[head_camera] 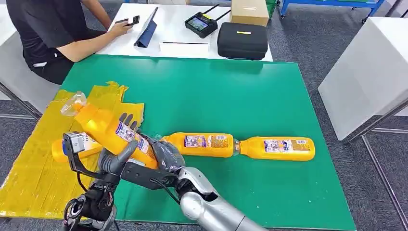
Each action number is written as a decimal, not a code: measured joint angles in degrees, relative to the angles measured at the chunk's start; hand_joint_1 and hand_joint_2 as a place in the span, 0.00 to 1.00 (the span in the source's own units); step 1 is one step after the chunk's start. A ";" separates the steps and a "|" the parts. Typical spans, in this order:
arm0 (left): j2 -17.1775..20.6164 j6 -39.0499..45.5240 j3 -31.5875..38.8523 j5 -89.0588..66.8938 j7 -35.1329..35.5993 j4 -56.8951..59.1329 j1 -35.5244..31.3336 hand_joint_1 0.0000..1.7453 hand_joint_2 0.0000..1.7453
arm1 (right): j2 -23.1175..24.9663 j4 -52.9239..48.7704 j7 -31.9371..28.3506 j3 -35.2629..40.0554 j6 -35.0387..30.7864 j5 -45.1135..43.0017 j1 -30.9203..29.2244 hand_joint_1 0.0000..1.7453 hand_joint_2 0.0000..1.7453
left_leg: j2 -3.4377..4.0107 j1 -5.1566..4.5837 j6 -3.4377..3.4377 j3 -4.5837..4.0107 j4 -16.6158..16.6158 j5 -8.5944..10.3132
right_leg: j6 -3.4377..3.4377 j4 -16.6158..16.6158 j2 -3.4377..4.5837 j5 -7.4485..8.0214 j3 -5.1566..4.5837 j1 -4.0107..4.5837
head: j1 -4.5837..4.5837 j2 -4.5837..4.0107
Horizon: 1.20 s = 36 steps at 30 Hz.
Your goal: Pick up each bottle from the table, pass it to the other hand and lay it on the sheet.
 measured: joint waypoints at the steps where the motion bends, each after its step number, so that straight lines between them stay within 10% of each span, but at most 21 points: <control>1: -0.04 0.20 0.07 -0.18 -0.06 0.00 0.00 1.00 1.00 | 0.02 0.24 0.04 0.15 -0.06 -0.50 -0.15 1.00 1.00 | 0.00 0.00 0.00 0.00 0.00 0.00 | 0.00 0.00 0.00 0.00 0.00 0.00 | 0.02 0.00; 16: -0.46 4.94 0.39 -5.58 -3.61 -0.63 0.05 1.00 1.00 | -0.37 2.01 -0.70 1.90 -3.17 -5.57 -2.01 1.00 1.00 | 0.00 0.00 0.00 -0.02 0.00 0.00 | 0.00 0.00 0.00 0.01 0.01 0.00 | 0.02 0.00; 17: -0.46 5.26 0.39 -5.88 -3.67 -0.90 0.10 1.00 1.00 | -0.44 1.92 -0.72 1.81 -3.19 -5.51 -2.02 0.21 1.00 | -0.01 0.00 0.00 -0.02 0.00 0.00 | 0.00 0.00 0.00 0.01 0.00 0.00 | 0.00 0.00; 18: -0.48 5.62 0.37 -6.32 -3.83 -1.03 0.10 1.00 1.00 | -0.53 1.77 -0.74 1.75 -3.30 -5.44 -2.01 0.00 1.00 | -0.01 0.00 0.00 -0.02 0.00 0.00 | 0.00 0.00 0.00 0.01 0.00 0.00 | 0.02 0.00; 19: -0.52 6.01 0.31 -6.78 -3.96 -1.20 0.11 1.00 1.00 | -0.59 1.64 -0.72 1.66 -3.45 -5.33 -1.99 0.00 0.00 | -0.01 0.00 0.00 -0.02 0.00 0.00 | 0.00 0.00 0.00 0.00 0.00 0.00 | 0.00 0.00; 36: 1.16 28.60 4.61 -52.47 -5.80 4.59 -4.33 1.00 1.00 | -6.95 -13.75 3.04 -6.80 -1.40 3.54 5.42 0.00 0.00 | -0.13 0.00 0.01 -0.07 0.00 0.02 | 0.01 0.00 -0.05 0.01 0.06 0.00 | 0.02 0.00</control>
